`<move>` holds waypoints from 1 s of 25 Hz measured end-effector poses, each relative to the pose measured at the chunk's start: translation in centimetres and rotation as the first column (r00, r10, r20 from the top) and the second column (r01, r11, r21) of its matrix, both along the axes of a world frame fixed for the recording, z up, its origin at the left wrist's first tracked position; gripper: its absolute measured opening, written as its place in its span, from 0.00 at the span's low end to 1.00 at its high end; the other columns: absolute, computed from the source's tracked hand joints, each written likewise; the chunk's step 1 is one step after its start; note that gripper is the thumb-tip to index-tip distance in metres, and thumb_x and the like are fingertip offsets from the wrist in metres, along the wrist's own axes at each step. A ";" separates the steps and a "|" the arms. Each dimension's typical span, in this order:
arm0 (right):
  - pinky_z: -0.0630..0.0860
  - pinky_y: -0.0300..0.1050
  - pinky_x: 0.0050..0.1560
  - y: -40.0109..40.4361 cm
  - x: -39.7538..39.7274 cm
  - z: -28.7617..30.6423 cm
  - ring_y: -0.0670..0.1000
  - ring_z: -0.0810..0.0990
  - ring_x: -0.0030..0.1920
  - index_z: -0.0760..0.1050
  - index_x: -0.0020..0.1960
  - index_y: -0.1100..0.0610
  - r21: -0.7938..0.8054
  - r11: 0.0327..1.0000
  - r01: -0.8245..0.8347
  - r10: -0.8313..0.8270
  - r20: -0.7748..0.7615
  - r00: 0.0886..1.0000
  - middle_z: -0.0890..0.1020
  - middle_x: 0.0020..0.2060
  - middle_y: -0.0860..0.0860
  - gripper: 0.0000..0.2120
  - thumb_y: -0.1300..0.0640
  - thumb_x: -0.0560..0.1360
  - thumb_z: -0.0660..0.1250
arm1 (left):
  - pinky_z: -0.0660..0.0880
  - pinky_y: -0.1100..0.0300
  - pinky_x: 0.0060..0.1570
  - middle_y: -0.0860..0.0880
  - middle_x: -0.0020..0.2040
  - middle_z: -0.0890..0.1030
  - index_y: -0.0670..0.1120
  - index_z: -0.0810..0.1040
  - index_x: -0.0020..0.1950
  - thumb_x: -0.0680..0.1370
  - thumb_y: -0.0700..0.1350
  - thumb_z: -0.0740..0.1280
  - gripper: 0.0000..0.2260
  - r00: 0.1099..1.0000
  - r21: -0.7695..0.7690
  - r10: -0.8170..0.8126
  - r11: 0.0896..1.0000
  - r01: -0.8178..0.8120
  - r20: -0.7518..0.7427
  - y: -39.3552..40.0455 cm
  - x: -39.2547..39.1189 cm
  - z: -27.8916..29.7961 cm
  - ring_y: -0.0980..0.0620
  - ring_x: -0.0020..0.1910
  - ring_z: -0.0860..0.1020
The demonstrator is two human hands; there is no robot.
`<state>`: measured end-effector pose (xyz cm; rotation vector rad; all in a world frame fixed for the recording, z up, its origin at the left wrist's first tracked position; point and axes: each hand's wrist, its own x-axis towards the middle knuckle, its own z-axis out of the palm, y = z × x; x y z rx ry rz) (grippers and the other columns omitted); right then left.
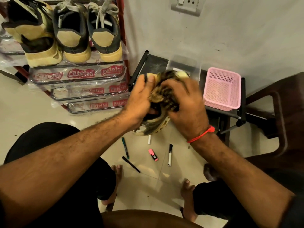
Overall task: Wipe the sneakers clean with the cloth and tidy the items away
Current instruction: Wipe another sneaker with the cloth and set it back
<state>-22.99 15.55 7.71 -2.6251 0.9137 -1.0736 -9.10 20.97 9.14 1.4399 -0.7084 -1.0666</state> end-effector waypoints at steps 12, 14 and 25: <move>0.73 0.55 0.56 -2.0 0.0 1.9 0.61 0.75 0.53 0.79 0.60 0.60 -0.012 0.996 0.083 -0.083 0.028 0.996 0.78 0.53 0.60 0.20 0.51 0.72 0.69 | 0.78 0.59 0.30 0.49 0.45 0.79 0.52 0.72 0.56 0.86 0.54 0.55 0.09 0.984 0.025 -0.138 0.990 0.136 0.115 0.3 -0.7 0.0 0.49 0.39 0.78; 0.74 0.56 0.54 -0.6 0.2 0.6 0.61 0.75 0.54 0.78 0.60 0.61 -0.028 0.999 0.021 -0.022 -0.023 0.999 0.78 0.53 0.61 0.20 0.54 0.71 0.72 | 0.82 0.53 0.40 0.48 0.50 0.81 0.52 0.73 0.56 0.85 0.56 0.56 0.11 0.997 -0.010 -0.049 0.999 0.050 0.065 -0.1 0.3 0.2 0.51 0.48 0.82; 0.74 0.55 0.55 -2.3 -0.8 1.5 0.61 0.75 0.54 0.77 0.61 0.61 -0.010 0.996 0.093 -0.092 0.035 0.995 0.77 0.53 0.61 0.23 0.58 0.67 0.70 | 0.75 0.60 0.26 0.48 0.44 0.78 0.46 0.72 0.61 0.86 0.53 0.55 0.13 0.997 -0.012 -0.078 0.997 0.078 0.019 -0.7 0.2 -0.1 0.52 0.36 0.78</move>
